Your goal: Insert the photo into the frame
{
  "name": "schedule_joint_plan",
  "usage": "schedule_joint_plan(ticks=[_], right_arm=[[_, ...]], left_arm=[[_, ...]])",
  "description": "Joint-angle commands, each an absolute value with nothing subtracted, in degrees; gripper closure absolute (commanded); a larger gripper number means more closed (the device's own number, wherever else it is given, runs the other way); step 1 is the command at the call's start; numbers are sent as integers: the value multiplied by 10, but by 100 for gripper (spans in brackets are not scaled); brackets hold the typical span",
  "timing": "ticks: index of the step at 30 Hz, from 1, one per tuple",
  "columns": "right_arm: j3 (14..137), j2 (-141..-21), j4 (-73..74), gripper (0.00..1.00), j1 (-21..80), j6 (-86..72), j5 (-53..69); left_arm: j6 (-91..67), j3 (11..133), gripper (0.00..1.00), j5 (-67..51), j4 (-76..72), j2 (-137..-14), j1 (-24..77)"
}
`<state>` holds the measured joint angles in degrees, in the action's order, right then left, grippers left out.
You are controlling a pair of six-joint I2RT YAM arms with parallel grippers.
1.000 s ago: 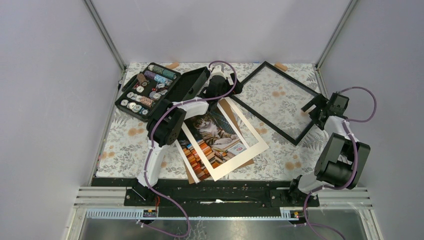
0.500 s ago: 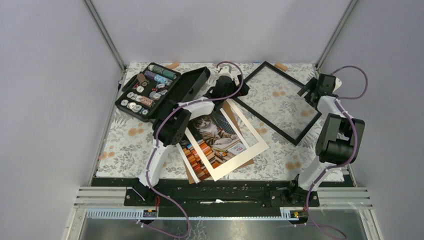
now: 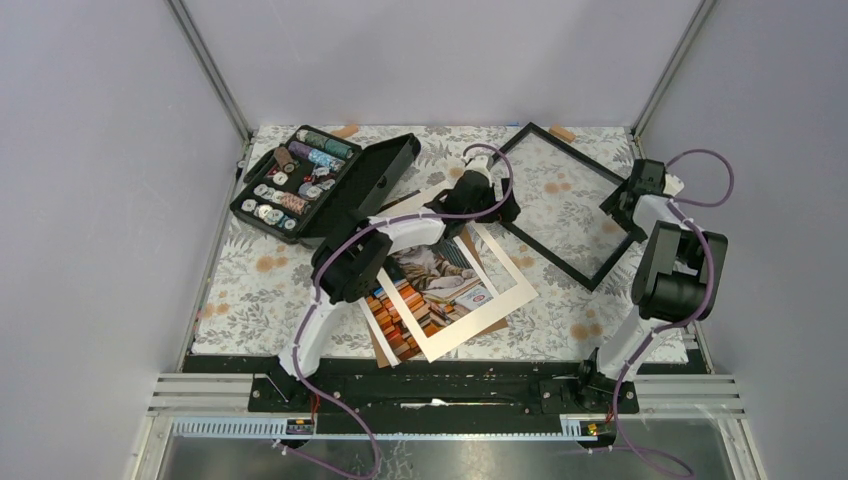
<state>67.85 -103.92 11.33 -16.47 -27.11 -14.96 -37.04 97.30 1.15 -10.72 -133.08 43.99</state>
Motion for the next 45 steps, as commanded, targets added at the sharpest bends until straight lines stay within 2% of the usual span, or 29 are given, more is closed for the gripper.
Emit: schedule_joint_plan(ticks=[1, 4, 9, 11, 14, 19, 24, 26, 30, 35, 42, 45], right_arm=[[628, -962, 148, 18, -165, -309, -110], [597, -912, 172, 18, -133, -267, -78], [564, -839, 203, 14, -103, -165, 41], [574, -831, 237, 16, -83, -152, 47], [602, -835, 291, 20, -48, -138, 38], [675, -871, 374, 21, -3, -103, 48], [715, -914, 397, 26, 13, -108, 104], [726, -926, 405, 29, 16, -108, 80], [754, -973, 411, 33, 34, -103, 58], [806, -1041, 437, 34, 73, -100, -14], [823, -1088, 457, 50, 81, -86, -56], [813, -1088, 459, 52, 84, -80, -69]], left_arm=[[-375, 930, 1, -12, -108, -1234, 449], [-378, 875, 1, -15, -108, -1184, 457], [-388, 763, 1, -15, -95, -1065, 457], [-409, 740, 1, -13, -53, -1015, 457], [-436, 698, 1, -76, -45, -941, 460], [-453, 657, 1, -149, 5, -807, 483], [-388, 693, 1, -272, 145, -698, 485], [-316, 731, 1, -250, 231, -661, 485], [-211, 779, 1, -115, 324, -609, 485], [-173, 717, 1, 23, 282, -563, 485], [-156, 630, 1, 55, 223, -529, 494], [-154, 615, 1, 51, 212, -530, 499]])
